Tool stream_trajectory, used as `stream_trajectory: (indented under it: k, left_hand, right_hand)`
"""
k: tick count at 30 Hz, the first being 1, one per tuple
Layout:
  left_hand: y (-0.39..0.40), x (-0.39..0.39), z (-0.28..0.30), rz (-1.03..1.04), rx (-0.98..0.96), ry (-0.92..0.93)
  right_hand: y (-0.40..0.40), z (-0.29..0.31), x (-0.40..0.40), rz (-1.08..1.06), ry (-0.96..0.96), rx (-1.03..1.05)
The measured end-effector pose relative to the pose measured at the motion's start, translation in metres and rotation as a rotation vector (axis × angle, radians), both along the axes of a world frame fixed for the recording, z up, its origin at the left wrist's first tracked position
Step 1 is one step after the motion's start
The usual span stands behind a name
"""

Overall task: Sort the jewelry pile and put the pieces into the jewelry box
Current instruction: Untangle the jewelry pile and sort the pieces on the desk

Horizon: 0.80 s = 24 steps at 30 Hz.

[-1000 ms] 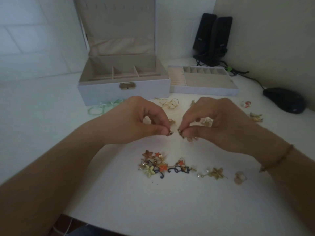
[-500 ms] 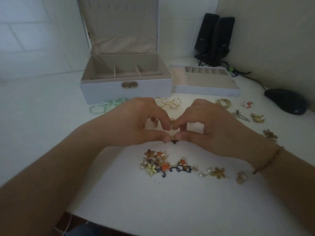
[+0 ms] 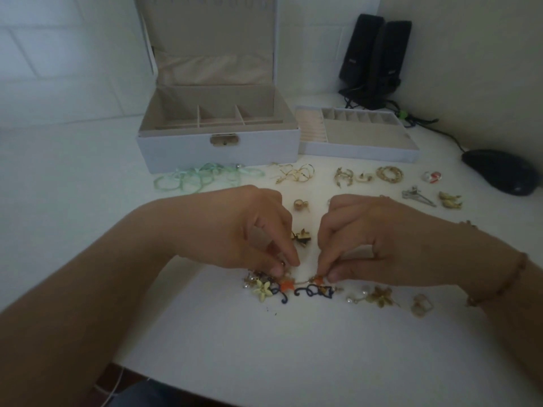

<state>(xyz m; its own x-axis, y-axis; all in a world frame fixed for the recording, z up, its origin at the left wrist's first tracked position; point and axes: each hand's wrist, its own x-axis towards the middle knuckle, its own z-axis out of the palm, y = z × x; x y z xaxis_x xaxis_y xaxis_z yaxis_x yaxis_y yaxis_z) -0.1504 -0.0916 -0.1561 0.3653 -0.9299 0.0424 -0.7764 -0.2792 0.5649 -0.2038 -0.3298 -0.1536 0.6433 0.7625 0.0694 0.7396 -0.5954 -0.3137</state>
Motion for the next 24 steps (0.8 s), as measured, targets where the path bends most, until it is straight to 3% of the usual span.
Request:
stream_trajectory:
  k: [8,16,24]
  left_hand:
    - [0.001,0.000,0.000,0.023,-0.003,0.004]
    - [0.002,0.001,0.004,0.065,-0.037,0.055]
    - [0.007,-0.002,0.014,0.088,-0.187,0.136]
  right_hand:
    - [-0.002,0.002,0.000,0.028,0.008,0.048]
    - [-0.022,0.015,-0.001,-0.016,0.082,0.343]
    - [-0.018,0.014,-0.003,0.029,0.346,0.640]
